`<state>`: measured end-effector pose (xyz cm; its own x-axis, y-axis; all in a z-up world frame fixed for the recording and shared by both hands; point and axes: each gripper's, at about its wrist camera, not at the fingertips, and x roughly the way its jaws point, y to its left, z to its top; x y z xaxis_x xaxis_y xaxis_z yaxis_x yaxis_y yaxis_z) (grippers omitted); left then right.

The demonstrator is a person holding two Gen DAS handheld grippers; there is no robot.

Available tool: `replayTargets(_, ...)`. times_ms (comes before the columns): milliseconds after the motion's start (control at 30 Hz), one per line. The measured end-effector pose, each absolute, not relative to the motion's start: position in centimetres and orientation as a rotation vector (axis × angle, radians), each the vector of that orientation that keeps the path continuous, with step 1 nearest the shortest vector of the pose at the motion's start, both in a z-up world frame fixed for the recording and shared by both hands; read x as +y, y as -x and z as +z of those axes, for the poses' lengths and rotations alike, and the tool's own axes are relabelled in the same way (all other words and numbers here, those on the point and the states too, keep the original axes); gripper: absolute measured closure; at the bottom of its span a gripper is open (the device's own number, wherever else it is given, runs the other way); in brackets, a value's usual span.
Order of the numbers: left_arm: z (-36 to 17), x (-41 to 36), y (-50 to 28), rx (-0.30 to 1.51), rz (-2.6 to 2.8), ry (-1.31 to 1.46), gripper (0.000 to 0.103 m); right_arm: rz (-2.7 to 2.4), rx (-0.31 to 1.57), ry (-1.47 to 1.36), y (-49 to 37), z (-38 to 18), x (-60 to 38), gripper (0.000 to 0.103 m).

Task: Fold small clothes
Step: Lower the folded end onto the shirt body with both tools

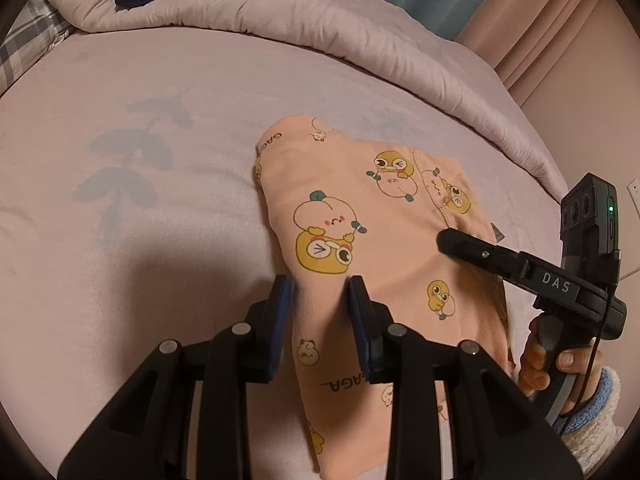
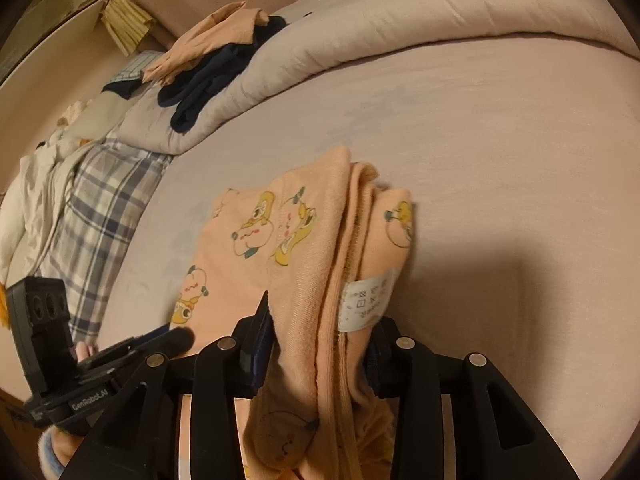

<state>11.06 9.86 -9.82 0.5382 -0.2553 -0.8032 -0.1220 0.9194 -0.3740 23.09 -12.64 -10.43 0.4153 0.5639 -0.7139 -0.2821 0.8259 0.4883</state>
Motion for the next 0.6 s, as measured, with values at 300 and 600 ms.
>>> replayTargets(300,-9.9,9.7,-10.2,1.013,-0.071,0.413,0.072,0.511,0.987,-0.265,-22.1,-9.7,-12.8,0.065)
replayTargets(600,-9.8,9.0,-8.9,1.018,-0.069,0.399,0.071,0.536,0.937,-0.240,-20.0,-8.2,-14.0,0.055)
